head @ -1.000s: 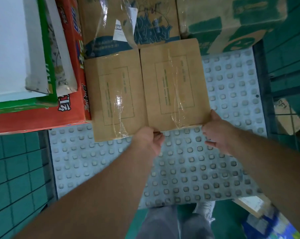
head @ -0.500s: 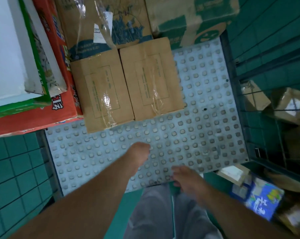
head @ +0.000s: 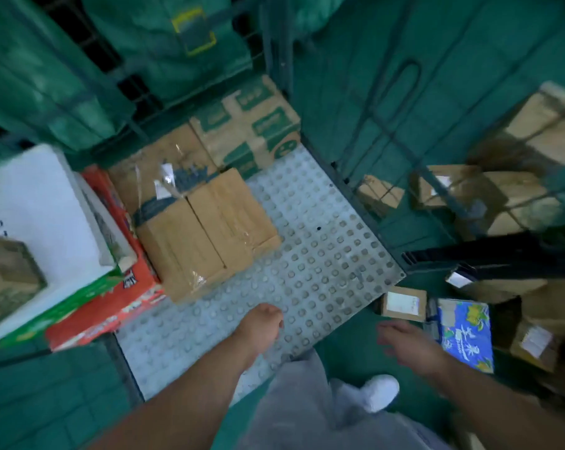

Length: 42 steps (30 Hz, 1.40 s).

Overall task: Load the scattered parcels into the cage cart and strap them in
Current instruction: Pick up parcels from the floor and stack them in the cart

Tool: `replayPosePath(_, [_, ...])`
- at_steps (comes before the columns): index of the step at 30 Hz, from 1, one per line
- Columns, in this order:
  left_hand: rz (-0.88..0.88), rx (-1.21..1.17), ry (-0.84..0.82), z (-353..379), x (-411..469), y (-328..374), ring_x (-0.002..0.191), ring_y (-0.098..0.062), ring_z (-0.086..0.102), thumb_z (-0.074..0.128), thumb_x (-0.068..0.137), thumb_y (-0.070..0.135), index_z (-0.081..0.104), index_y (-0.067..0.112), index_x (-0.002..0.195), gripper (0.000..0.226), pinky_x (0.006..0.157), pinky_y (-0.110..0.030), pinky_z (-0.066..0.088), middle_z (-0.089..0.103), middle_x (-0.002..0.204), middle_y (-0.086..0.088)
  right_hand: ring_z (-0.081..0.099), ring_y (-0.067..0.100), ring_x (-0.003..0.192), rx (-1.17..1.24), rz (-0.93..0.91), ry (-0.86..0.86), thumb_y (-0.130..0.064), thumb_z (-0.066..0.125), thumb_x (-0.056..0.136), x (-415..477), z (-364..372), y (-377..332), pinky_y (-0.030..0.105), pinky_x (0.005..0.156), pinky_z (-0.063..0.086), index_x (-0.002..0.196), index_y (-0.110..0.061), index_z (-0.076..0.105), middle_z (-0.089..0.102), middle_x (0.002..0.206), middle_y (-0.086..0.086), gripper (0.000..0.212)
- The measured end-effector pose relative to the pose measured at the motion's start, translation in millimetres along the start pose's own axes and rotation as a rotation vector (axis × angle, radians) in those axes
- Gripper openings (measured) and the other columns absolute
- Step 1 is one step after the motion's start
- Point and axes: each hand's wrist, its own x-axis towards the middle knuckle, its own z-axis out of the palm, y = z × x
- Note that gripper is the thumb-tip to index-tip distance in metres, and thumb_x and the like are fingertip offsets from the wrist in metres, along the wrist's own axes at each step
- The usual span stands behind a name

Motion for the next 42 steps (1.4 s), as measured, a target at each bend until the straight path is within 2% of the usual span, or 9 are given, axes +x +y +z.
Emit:
replayPosePath(3, [0.073, 0.104, 0.033, 41, -38, 29, 0.083, -0.022, 0.044, 0.044, 0.101, 0.015, 0.044, 0.022, 0.073, 0.029, 0.069, -0.033, 0.034, 0.049, 0.093, -0.012, 0.069, 0.020, 0.094, 0.029, -0.098, 0.031, -0.028, 0.059, 0.098, -23, -41, 27, 0.035, 0.087, 0.056, 0.108, -0.024, 0.069, 0.072, 0.100, -0.003, 0.014])
replayPosePath(8, [0.167, 0.269, -0.008, 171, -91, 69, 0.079, -0.019, 0.057, 0.048, 0.104, 0.021, 0.060, 0.016, 0.098, 0.015, 0.063, -0.027, 0.042, 0.064, 0.097, -0.004, 0.052, 0.012, 0.066, 0.131, -0.194, 0.043, -0.025, 0.051, 0.098, -69, -121, 109, 0.023, 0.061, 0.042, 0.085, -0.018, 0.061, 0.060, 0.079, -0.001, 0.018])
replayPosePath(11, [0.272, 0.400, -0.095, 270, -122, 75, 0.080, -0.018, 0.062, 0.049, 0.104, 0.022, 0.062, 0.020, 0.106, 0.013, 0.067, -0.027, 0.045, 0.069, 0.101, -0.002, 0.048, 0.009, 0.060, 0.240, -0.157, 0.165, -0.027, 0.048, 0.094, -87, -168, 184, 0.018, 0.050, 0.037, 0.074, -0.020, 0.056, 0.056, 0.070, -0.006, 0.023])
replayPosePath(17, [0.325, 0.654, -0.306, 424, -167, 62, 0.078, -0.016, 0.063, 0.052, 0.103, 0.027, 0.063, 0.021, 0.107, 0.013, 0.064, -0.025, 0.042, 0.070, 0.099, 0.001, 0.055, 0.017, 0.064, 0.543, -0.006, 0.384, -0.030, 0.053, 0.085, -109, -227, 339, 0.033, 0.061, 0.046, 0.074, -0.013, 0.062, 0.065, 0.071, 0.004, 0.023])
replayPosePath(23, [0.371, 0.880, -0.338, 507, -194, 70, 0.072, -0.015, 0.060, 0.050, 0.102, 0.028, 0.061, 0.020, 0.108, 0.015, 0.061, -0.025, 0.041, 0.068, 0.099, -0.001, 0.067, 0.023, 0.074, 0.839, 0.119, 0.449, -0.039, 0.059, 0.078, -133, -237, 434, 0.043, 0.083, 0.059, 0.089, -0.017, 0.071, 0.075, 0.083, 0.006, 0.027])
replayPosePath(28, [0.401, 0.997, -0.326, 548, -200, 85, 0.078, -0.019, 0.061, 0.048, 0.103, 0.026, 0.062, 0.016, 0.112, 0.020, 0.070, -0.030, 0.043, 0.069, 0.101, -0.003, 0.067, 0.019, 0.089, 0.891, 0.135, 0.431, -0.031, 0.055, 0.092, -145, -239, 460, 0.037, 0.088, 0.058, 0.101, -0.025, 0.069, 0.073, 0.098, 0.000, 0.018])
replayPosePath(32, [0.396, 1.054, -0.342, 565, -208, 100, 0.077, -0.021, 0.058, 0.049, 0.103, 0.023, 0.063, 0.009, 0.115, 0.023, 0.066, -0.028, 0.040, 0.066, 0.099, -0.004, 0.067, 0.019, 0.099, 0.953, 0.132, 0.432, -0.033, 0.054, 0.094, -150, -249, 458, 0.040, 0.096, 0.056, 0.107, -0.027, 0.066, 0.071, 0.105, -0.001, 0.019])
replayPosePath(38, [0.429, 1.184, -0.401, 596, -202, 136, 0.074, -0.018, 0.059, 0.051, 0.101, 0.023, 0.063, 0.010, 0.108, 0.018, 0.070, -0.030, 0.041, 0.064, 0.092, -0.002, 0.069, 0.018, 0.091, 0.999, 0.148, 0.504, -0.038, 0.054, 0.090, -148, -284, 457, 0.038, 0.090, 0.059, 0.103, -0.028, 0.068, 0.073, 0.101, -0.002, 0.021])
replayPosePath(42, [0.471, 1.231, -0.460, 632, -204, 182, 0.064, -0.017, 0.049, 0.049, 0.101, 0.018, 0.058, 0.015, 0.100, 0.010, 0.058, -0.026, 0.035, 0.058, 0.086, -0.005, 0.067, 0.016, 0.083, 1.078, 0.196, 0.611, -0.031, 0.055, 0.095, -160, -312, 445, 0.033, 0.082, 0.057, 0.104, -0.027, 0.069, 0.074, 0.099, -0.001, 0.017])
